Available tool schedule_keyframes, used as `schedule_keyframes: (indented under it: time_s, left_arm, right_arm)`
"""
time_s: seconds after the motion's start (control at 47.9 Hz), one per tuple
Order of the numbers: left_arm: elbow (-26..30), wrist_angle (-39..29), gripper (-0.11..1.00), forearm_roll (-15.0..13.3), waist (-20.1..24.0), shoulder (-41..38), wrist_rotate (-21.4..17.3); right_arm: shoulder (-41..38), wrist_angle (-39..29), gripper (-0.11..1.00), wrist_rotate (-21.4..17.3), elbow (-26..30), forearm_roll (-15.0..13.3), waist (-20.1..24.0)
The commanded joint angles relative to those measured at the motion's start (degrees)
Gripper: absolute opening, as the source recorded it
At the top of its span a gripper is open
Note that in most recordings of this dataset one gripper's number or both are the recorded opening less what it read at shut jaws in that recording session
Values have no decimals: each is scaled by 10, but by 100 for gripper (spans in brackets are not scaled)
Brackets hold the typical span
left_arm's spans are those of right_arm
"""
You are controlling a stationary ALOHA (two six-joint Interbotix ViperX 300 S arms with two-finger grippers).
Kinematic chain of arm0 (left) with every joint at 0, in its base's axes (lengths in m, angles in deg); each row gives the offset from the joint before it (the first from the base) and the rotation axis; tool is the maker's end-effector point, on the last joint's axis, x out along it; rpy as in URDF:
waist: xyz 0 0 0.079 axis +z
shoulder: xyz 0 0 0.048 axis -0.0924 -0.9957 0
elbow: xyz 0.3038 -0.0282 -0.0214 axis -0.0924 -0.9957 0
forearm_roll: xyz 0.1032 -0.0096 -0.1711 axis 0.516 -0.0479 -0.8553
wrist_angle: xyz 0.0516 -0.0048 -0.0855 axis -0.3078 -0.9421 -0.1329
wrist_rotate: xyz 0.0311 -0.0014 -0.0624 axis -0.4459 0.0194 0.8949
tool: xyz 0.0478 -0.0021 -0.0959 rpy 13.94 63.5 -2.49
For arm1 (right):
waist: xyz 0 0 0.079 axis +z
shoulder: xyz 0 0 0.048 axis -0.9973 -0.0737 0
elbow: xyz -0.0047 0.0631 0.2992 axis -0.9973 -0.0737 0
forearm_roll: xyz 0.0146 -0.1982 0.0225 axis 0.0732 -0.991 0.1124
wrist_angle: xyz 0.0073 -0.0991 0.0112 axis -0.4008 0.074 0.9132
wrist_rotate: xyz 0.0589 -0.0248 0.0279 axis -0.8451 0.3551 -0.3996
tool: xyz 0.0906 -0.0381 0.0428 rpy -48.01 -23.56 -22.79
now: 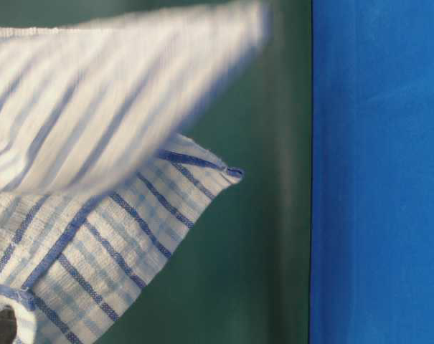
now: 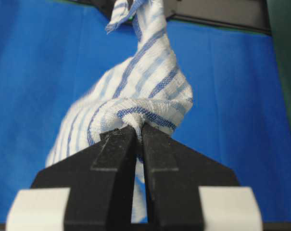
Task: Lift the towel with both arms.
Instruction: 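Lift the towel upward with both grippers, pulling edges apart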
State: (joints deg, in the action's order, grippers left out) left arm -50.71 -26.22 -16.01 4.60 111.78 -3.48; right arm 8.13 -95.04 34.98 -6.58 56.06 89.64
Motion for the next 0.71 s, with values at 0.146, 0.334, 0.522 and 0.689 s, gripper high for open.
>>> schedule_keyframes:
  time_s: [0.146,0.334,0.522,0.689]
  left_arm:
    - [18,4,3,1,0,0,1]
    - [19,8,3,2,-4,-3,-2]
    - [20,9,8,1,-4,-6,0]
    - [19,20,55,1,-4,-4,2]
  right_arm:
    - [-11,-10,5,-4,18,4,0]
    - [-18,-11,5,-4,19,4,0]
    - [-23,-11,17,-4,18,4,0]
    - [-26,-11,62,-4,18,-2,0]
